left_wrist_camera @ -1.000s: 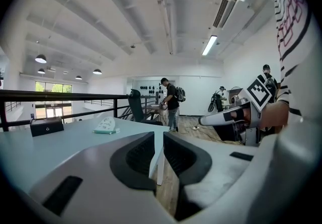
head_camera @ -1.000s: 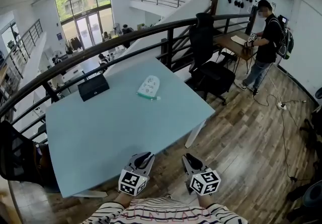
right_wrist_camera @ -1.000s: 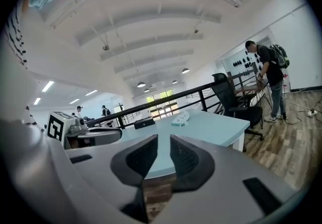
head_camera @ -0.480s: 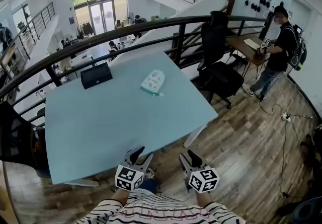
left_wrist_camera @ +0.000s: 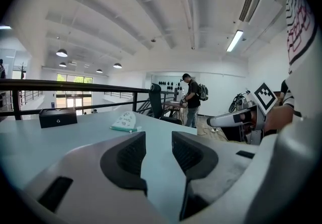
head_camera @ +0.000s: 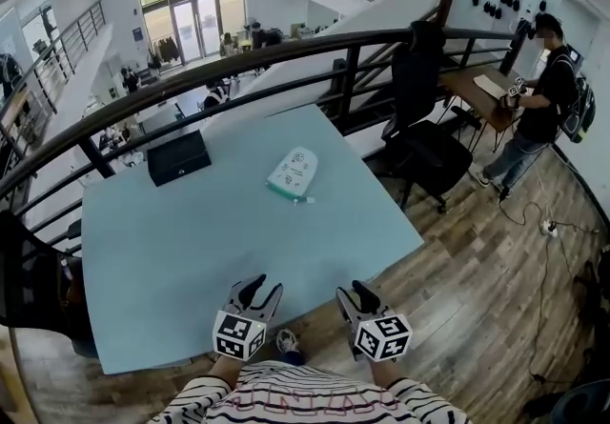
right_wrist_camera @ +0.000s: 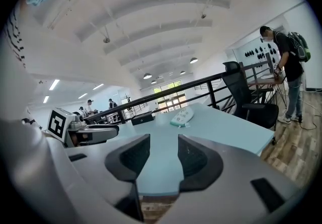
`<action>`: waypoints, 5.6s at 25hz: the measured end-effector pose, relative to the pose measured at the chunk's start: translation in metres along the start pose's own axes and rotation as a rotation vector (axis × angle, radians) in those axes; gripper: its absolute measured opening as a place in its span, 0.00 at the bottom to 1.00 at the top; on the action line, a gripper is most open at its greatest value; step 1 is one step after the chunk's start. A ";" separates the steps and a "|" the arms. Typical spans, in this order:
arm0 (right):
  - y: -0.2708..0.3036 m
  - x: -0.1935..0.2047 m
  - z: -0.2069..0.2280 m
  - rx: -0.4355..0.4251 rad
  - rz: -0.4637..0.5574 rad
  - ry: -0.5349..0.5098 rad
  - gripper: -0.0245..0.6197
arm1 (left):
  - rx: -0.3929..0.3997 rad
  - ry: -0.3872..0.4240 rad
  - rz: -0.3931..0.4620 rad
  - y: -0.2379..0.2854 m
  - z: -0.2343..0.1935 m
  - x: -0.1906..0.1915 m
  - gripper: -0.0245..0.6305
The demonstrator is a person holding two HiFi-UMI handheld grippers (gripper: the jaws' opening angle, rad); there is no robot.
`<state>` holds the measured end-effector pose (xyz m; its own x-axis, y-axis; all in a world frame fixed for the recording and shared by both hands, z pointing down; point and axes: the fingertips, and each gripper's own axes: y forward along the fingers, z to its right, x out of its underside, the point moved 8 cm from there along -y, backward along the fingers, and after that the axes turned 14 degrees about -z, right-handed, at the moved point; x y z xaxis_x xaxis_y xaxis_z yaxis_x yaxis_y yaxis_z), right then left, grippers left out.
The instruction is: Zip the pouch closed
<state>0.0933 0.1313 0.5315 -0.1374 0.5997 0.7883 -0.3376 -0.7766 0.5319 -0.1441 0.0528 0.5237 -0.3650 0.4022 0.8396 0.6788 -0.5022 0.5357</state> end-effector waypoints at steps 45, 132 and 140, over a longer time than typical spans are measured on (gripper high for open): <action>0.308 -0.149 0.135 -0.249 -0.383 -0.498 0.30 | -0.385 -0.330 -0.043 0.126 -0.088 -0.045 0.25; 0.168 -0.160 0.073 -0.655 -0.401 -0.420 0.10 | 0.621 -0.321 0.133 0.179 -0.072 -0.096 0.46; 0.165 -0.162 0.082 -0.625 -0.389 -0.409 0.10 | 0.568 -0.293 0.168 0.178 -0.072 -0.103 0.22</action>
<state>0.1366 -0.1095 0.5171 0.4029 0.5917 0.6983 -0.7609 -0.2074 0.6148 -0.0318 -0.1332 0.5386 -0.0910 0.5857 0.8054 0.9713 -0.1262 0.2015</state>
